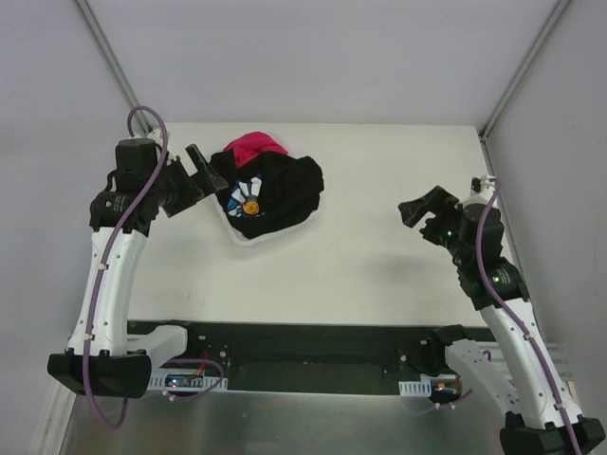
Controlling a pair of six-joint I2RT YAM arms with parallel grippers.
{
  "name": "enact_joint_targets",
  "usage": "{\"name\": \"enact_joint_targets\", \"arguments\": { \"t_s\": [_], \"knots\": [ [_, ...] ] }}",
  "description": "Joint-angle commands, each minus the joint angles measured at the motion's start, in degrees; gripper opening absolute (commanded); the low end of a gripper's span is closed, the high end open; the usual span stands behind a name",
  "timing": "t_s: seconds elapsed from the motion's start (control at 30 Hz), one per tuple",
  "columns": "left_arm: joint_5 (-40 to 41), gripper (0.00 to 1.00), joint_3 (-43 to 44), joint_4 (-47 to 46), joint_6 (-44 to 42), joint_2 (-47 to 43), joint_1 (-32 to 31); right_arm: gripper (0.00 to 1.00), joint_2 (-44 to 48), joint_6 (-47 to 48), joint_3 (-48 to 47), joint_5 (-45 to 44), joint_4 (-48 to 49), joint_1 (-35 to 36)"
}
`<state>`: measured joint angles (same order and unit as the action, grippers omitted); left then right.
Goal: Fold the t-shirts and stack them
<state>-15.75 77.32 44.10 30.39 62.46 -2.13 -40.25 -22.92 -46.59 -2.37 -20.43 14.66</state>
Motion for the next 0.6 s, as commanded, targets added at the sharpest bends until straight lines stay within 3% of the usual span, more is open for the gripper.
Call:
{"name": "enact_joint_targets", "arguments": {
  "t_s": [0.0, 0.57],
  "knots": [
    [2.4, 0.99, -0.3, 1.2, -0.7, 0.7, 0.4, 0.96, 1.5, 0.9, -1.5, -0.7, -0.1, -0.1],
    [9.9, 0.96, -2.3, 0.4, 1.6, 5.6, 1.8, 0.96, -1.9, 2.4, -4.2, 1.8, 1.5, -0.1]
  ]
}}
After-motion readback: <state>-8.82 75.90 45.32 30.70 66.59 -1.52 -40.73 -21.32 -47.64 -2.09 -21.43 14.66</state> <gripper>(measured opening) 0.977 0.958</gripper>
